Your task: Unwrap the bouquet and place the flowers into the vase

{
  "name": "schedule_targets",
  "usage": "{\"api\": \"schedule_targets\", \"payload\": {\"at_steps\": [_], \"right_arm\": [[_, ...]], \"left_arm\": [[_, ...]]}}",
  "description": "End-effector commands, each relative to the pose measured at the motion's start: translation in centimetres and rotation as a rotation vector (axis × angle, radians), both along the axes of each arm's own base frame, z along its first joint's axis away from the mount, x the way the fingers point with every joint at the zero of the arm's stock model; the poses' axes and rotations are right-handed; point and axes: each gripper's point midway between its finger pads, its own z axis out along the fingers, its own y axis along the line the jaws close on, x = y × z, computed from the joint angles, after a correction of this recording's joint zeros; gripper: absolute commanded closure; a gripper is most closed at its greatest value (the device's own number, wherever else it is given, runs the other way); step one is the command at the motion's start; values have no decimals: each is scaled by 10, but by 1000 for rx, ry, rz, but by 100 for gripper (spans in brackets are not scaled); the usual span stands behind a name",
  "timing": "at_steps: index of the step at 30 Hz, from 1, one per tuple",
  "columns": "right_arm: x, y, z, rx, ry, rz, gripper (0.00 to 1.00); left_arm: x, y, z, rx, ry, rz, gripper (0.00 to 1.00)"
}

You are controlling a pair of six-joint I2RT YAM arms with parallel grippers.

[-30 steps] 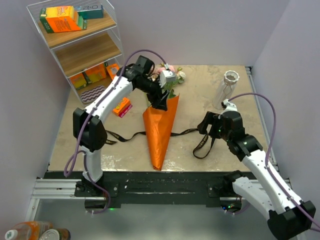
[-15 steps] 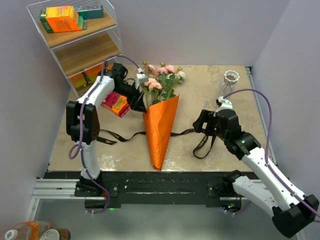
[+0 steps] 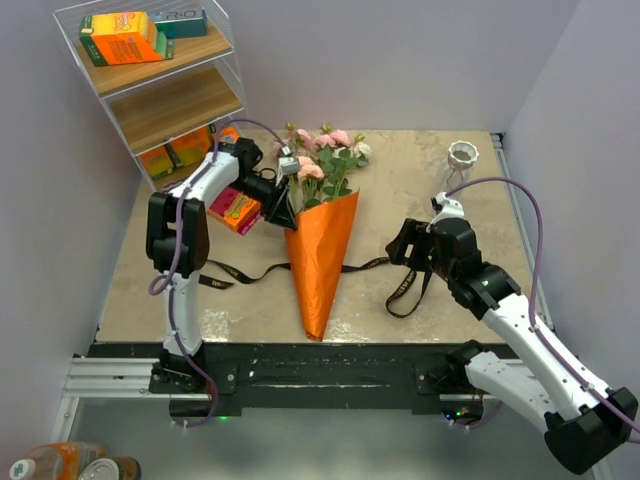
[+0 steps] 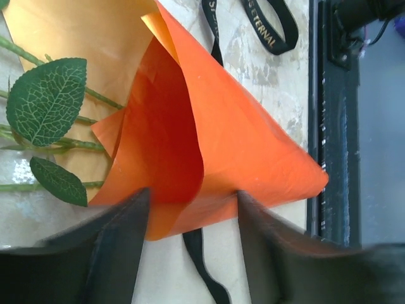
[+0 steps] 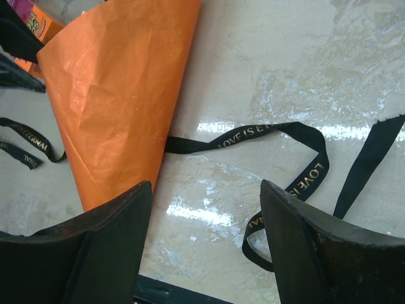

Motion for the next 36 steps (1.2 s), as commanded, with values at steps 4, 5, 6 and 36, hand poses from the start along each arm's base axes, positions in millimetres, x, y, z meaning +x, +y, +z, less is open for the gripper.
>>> {"api": "schedule_targets", "payload": {"at_steps": [4,5,6,36], "right_arm": [[8,8,28,54,-74,4,29],[8,8,27,56,-73,3,29],[8,8,27,59,-74,3,29],[-19,-25,35,2,-92,-70,19]], "left_arm": [[-7,-14,44,-1,-60,-46,100],[-6,-17,48,-1,-82,-48,100],[-7,-20,53,5,-81,-38,100],[-40,-149,110,-63,-90,-106,87]]}}
